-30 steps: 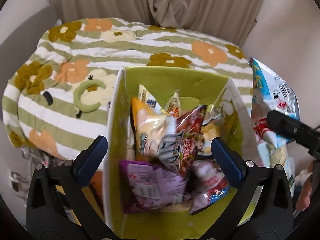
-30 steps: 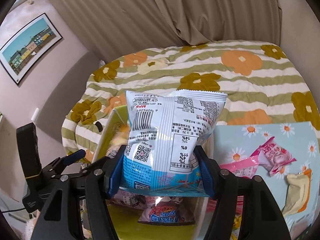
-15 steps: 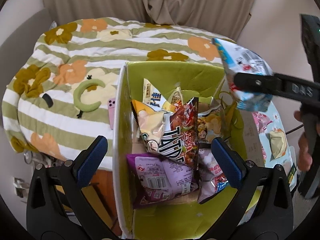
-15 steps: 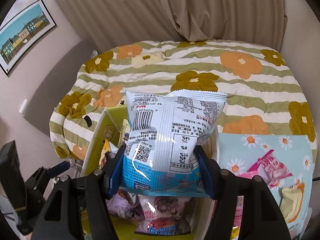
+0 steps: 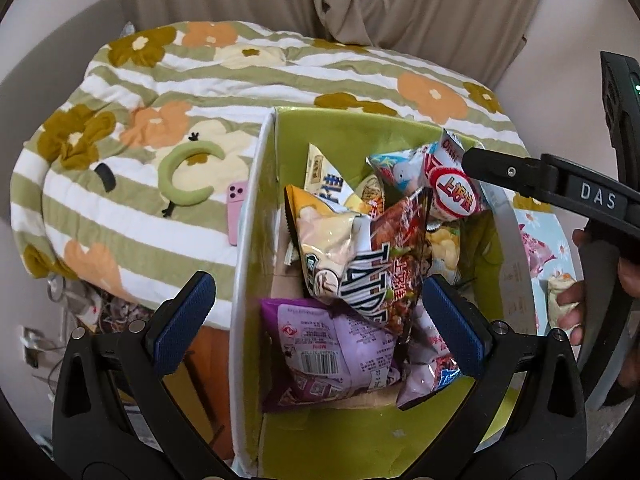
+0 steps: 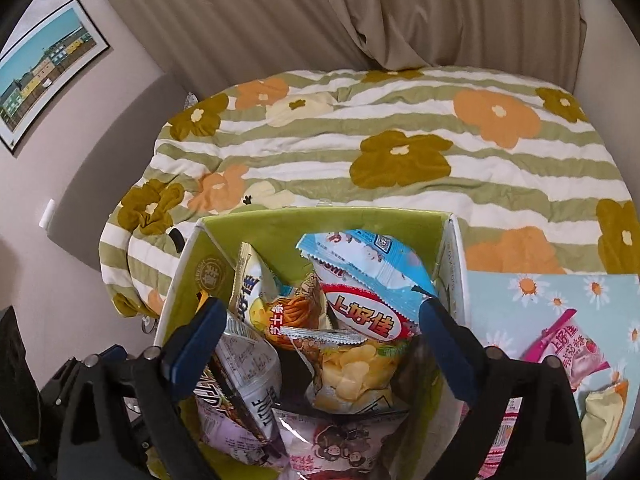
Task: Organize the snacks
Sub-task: 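Lower the white-blue bag into the box and open the right gripper, then grasp the gold foil bag with the left gripper while the right reaches the cream-orange bag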
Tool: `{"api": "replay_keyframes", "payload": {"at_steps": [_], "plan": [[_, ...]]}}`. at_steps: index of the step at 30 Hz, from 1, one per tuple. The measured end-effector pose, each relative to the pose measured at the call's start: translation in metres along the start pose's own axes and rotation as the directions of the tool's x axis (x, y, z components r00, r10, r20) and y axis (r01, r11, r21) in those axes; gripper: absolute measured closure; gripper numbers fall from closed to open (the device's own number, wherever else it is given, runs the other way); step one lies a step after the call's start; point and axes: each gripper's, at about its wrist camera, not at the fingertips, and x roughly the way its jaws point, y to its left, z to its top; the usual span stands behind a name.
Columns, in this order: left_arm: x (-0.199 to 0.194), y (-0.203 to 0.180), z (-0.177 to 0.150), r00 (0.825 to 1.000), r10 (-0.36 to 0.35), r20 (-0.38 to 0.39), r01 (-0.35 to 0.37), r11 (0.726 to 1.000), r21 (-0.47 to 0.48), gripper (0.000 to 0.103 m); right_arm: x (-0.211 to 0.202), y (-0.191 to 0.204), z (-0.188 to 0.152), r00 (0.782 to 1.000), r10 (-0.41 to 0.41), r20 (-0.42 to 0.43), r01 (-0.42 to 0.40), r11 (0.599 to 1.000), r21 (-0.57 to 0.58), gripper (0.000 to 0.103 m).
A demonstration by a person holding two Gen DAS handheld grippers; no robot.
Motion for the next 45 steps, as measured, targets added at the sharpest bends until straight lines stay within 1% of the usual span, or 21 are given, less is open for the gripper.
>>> {"api": "replay_keyframes", "payload": {"at_steps": [5,10,13,18,23,27,31,34,40,45], "plan": [[-0.012,-0.004,-0.002,1.000,-0.015,0.015,0.015,1.000,0.014,0.001,-0.013,0.001,-0.005,1.000,0.017,0.003,-0.017,1.000,-0.002,0.007],[-0.027,-0.012,-0.002,0.998,-0.050,0.043,0.048,0.998,0.042,0.001,-0.041,0.004,-0.011,0.998,-0.005,0.057,0.005,1.000,-0.001,0.007],[-0.033,-0.021,-0.002,0.996,-0.079,0.046,0.076,0.995,0.064,0.001,-0.062,0.003,-0.016,0.996,-0.022,0.087,0.020,1.000,0.013,0.007],[-0.044,-0.045,-0.008,0.991,-0.123,0.048,0.117,0.987,0.112,0.001,-0.102,-0.008,-0.031,0.985,-0.075,0.154,0.070,0.997,0.038,0.007],[-0.058,-0.084,-0.022,0.986,-0.156,0.058,0.145,0.977,0.158,0.001,-0.141,-0.028,-0.051,0.974,-0.105,0.200,0.090,0.992,0.083,0.007],[-0.069,-0.115,-0.034,0.984,-0.160,0.075,0.144,0.972,0.188,0.001,-0.176,-0.057,-0.073,0.965,-0.131,0.228,0.107,0.987,0.117,0.007],[-0.078,-0.156,-0.049,0.983,-0.160,0.091,0.141,0.972,0.189,0.001,-0.201,-0.089,-0.093,0.959,-0.163,0.230,0.136,0.982,0.129,0.007],[-0.080,-0.185,-0.060,0.984,-0.155,0.088,0.137,0.973,0.185,0.001,-0.217,-0.114,-0.107,0.958,-0.185,0.220,0.162,0.980,0.118,0.007],[-0.070,-0.251,-0.091,0.990,-0.121,0.077,0.104,0.975,0.197,0.001,-0.242,-0.170,-0.129,0.960,-0.193,0.202,0.175,0.979,0.106,0.007],[-0.054,-0.289,-0.116,0.994,-0.078,0.074,0.061,0.977,0.205,0.001,-0.246,-0.217,-0.146,0.965,-0.188,0.181,0.173,0.981,0.093,0.007]]}}
